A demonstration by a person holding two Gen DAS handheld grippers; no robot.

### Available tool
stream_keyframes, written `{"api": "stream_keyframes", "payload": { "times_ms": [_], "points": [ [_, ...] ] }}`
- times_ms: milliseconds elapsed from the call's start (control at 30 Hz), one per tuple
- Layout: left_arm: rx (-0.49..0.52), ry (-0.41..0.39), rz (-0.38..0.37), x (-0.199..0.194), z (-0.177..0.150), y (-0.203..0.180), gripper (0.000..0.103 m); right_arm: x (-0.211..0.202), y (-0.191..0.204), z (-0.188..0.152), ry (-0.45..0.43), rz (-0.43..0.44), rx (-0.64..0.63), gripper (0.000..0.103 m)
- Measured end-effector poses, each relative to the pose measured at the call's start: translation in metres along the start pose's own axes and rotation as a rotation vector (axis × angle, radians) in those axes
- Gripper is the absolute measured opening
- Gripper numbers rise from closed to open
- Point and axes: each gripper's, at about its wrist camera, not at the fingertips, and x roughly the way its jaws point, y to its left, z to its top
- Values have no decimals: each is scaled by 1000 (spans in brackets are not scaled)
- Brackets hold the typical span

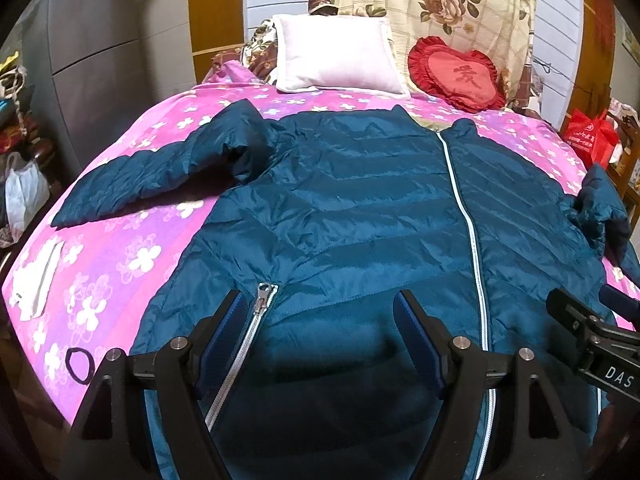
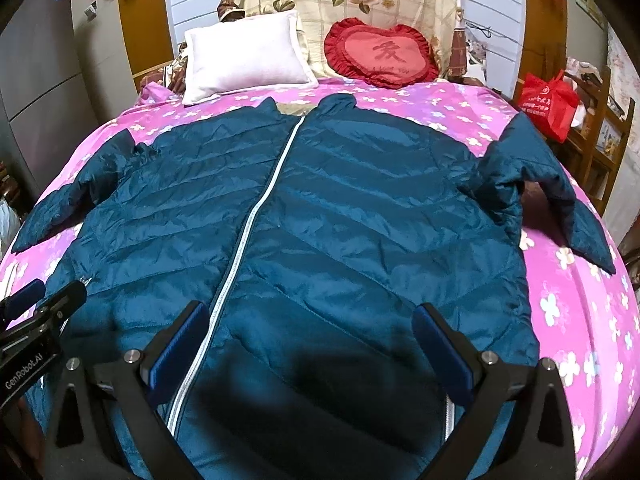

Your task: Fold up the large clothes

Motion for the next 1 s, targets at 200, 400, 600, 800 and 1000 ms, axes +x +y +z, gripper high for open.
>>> {"api": "stream_keyframes", "payload": {
  "times_ms": [200, 400, 600, 800, 1000],
  "points": [
    [-1, -9, 14, 4, 6, 4, 57, 9, 2, 7, 6, -2, 3, 103],
    [-9, -14, 28, 10, 12, 11, 57, 18, 6, 15, 9, 5, 6, 103],
    [-10, -26, 45, 14, 21, 16, 57, 23, 11, 24, 7, 11, 2, 103],
    [-11, -23, 56, 23, 27, 18, 57, 28, 16, 31, 7, 14, -7, 103],
    [-6, -12, 55, 31, 28, 17, 57, 37, 15, 34, 22, 24, 16, 103]
  ]
}}
